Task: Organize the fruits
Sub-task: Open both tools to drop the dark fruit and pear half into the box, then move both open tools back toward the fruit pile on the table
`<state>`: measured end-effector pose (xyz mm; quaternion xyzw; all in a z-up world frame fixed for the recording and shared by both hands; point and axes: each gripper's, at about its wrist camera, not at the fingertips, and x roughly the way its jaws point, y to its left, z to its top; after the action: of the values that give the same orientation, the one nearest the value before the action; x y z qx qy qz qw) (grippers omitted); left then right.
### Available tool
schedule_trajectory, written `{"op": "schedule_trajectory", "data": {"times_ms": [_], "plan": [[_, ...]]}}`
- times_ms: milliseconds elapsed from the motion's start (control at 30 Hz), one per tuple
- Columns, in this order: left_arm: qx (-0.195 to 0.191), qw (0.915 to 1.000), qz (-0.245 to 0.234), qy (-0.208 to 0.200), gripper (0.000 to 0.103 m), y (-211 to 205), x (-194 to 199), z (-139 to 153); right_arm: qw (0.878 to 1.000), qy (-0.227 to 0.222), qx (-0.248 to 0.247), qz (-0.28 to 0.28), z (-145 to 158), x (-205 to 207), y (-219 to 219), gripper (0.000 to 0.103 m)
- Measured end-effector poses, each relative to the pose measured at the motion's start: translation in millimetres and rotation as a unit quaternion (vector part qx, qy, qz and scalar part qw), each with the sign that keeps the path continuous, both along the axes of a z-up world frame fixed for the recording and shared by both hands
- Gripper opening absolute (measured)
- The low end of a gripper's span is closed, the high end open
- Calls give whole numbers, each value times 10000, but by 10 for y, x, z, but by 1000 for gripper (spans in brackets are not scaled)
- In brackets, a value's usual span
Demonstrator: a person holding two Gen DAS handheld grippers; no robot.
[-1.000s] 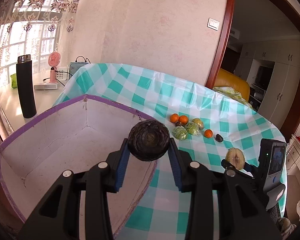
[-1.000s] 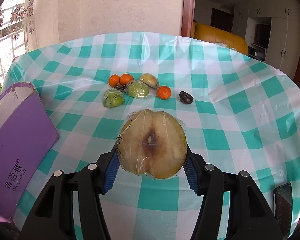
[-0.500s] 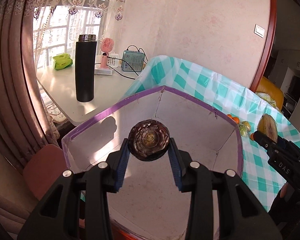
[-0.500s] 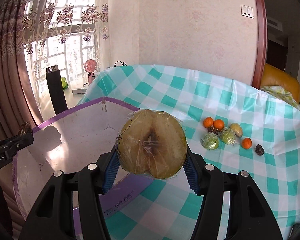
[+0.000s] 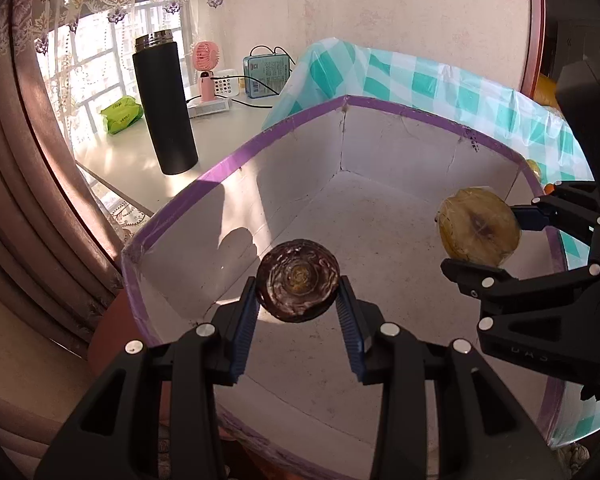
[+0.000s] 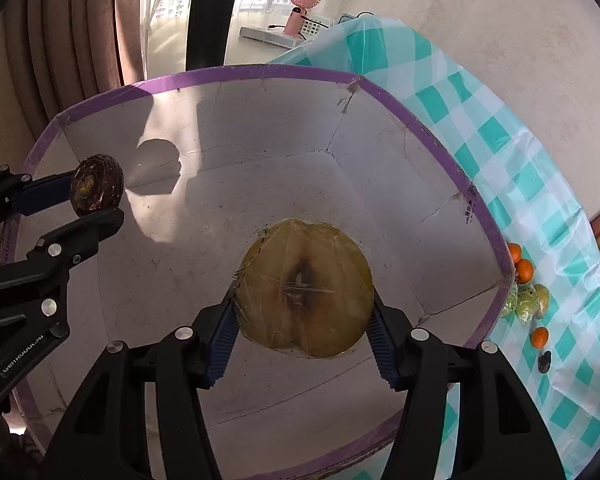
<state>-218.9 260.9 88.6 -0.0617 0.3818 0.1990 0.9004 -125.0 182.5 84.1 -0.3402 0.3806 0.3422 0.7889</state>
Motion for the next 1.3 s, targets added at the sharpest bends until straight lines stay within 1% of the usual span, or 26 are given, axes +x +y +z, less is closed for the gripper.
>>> {"op": "schedule_trajectory", "data": {"times_ms": [67, 133, 167, 233, 300, 333, 367, 400, 467, 533, 600, 667, 767, 867, 900, 967, 1067, 1133, 1200, 1300], "plan": [[228, 9996, -35, 150, 40, -49, 28, -32, 9998, 59, -195, 10, -113, 5, -7, 57], [313, 9992, -41, 256, 40, -67, 58, -51, 9994, 116, -313, 36, -188, 9, -19, 57], [378, 9988, -40, 320, 40, -78, 69, -63, 9995, 129, -297, 52, -177, 6, -32, 57], [507, 9977, -66, 455, 40, -103, 92, -74, 9989, 50, -453, 70, -188, 13, -26, 57], [536, 9971, -71, 536, 41, -100, 107, -82, 9984, -32, -561, 98, -199, 3, -32, 61], [494, 9973, -79, 530, 45, -99, 105, -74, 9984, -56, -544, 111, -199, -2, -38, 63], [439, 9976, -109, 533, 51, -97, 107, -76, 9985, -73, -524, 121, -200, -4, -41, 69], [417, 9975, -139, 550, 55, -107, 108, -73, 9986, -67, -519, 109, -208, -2, -47, 74], [444, 9972, -188, 576, 68, -140, 124, -87, 9992, -51, -377, 136, -197, -8, -67, 77], [564, 9967, -148, 570, 69, -171, 126, -73, 9995, -47, -303, 122, -188, -7, -84, 78], [642, 9963, -61, 564, 74, -171, 117, -46, 9997, -70, -201, 126, -170, -6, -98, 78], [658, 9966, 25, 493, 85, -141, 94, -10, 9998, -90, -88, 154, -154, -18, -110, 79], [727, 9968, 172, 288, 94, -121, 32, 94, 9993, -119, 285, 203, -105, -31, -149, 80], [965, 9946, 377, -3, 97, -162, -11, 245, 9965, -203, 778, 248, -14, -67, -221, 80], [1065, 9931, 467, -163, 98, -190, -36, 313, 9946, -266, 959, 290, 33, -89, -255, 80], [1252, 9885, 573, -620, 100, -279, -107, 492, 9891, -487, 1339, 361, 153, -131, -343, 80], [1404, 9780, 542, -1447, 101, -479, -232, 765, 9763, -948, 1921, 290, 343, -159, -567, 80], [1486, 9699, 452, -1874, 101, -637, -280, 910, 9629, -1255, 2388, 74, 469, -123, -799, 87], [1478, 9644, 266, -2178, 101, -808, -287, 988, 9514, -1321, 2774, -198, 557, -22, -1071, 88], [1351, 9585, -160, -2507, 101, -1075, -249, 1016, 9406, -1303, 3030, -808, 588, 229, -1472, 88]]}}
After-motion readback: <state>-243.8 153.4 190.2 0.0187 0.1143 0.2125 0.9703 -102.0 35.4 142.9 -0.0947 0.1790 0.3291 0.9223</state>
